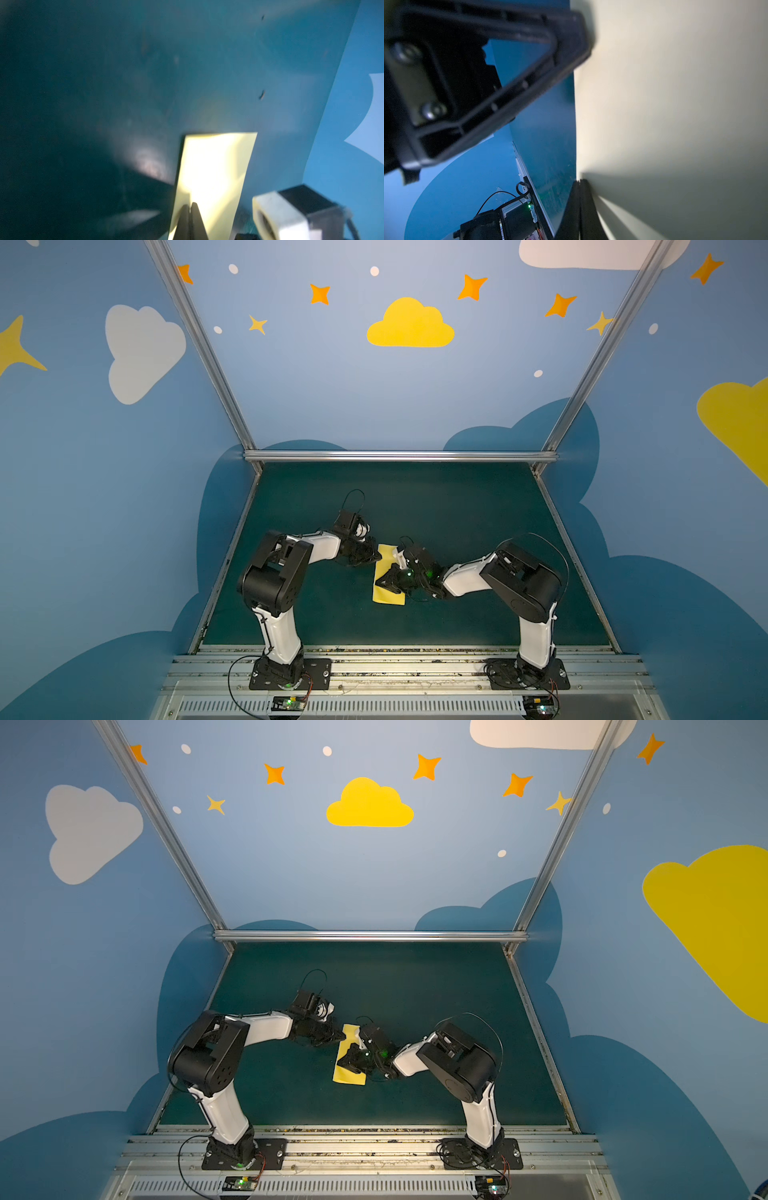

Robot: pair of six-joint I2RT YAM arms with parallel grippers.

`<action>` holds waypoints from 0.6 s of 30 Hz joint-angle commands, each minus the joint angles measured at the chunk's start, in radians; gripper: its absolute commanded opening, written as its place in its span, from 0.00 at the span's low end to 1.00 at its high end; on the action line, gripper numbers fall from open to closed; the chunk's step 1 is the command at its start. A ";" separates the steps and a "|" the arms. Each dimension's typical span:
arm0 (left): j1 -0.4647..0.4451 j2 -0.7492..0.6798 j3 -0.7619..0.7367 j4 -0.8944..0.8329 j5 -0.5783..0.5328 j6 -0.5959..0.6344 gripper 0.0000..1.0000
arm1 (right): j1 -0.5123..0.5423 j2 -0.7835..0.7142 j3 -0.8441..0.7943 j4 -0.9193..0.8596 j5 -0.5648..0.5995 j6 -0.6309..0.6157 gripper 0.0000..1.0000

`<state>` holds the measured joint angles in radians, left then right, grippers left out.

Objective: Fold a paper plane with a square sheet of paper (fold left side to right side)

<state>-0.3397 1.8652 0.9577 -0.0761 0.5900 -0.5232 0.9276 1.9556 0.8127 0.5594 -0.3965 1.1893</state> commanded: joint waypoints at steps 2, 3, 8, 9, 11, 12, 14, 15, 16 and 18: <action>0.035 0.076 0.055 -0.065 -0.079 0.047 0.04 | 0.007 0.039 -0.047 -0.151 0.033 -0.005 0.00; 0.047 0.091 0.076 -0.077 -0.081 0.054 0.04 | 0.007 0.038 -0.047 -0.152 0.032 -0.006 0.00; 0.081 0.128 0.178 -0.140 -0.046 0.093 0.04 | 0.005 0.034 -0.046 -0.156 0.033 -0.007 0.00; 0.081 0.116 0.187 -0.149 -0.032 0.101 0.04 | 0.005 0.034 -0.048 -0.156 0.035 -0.007 0.00; 0.078 0.077 0.189 -0.154 -0.009 0.103 0.04 | 0.004 0.033 -0.049 -0.153 0.033 -0.007 0.00; 0.076 0.051 0.181 -0.150 0.006 0.099 0.04 | 0.004 0.034 -0.049 -0.150 0.032 -0.007 0.00; 0.062 -0.004 0.155 -0.134 0.016 0.087 0.04 | 0.002 0.033 -0.049 -0.147 0.033 -0.008 0.00; 0.054 -0.028 0.139 -0.122 0.024 0.078 0.04 | 0.002 0.035 -0.050 -0.147 0.033 -0.008 0.00; 0.046 -0.045 0.128 -0.116 0.032 0.074 0.04 | 0.002 0.038 -0.052 -0.142 0.032 -0.007 0.00; 0.028 -0.059 0.115 -0.112 0.034 0.071 0.04 | 0.001 0.043 -0.049 -0.139 0.027 -0.007 0.00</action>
<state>-0.2893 1.8442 1.0828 -0.1841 0.6006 -0.4576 0.9276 1.9556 0.8078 0.5686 -0.3965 1.1893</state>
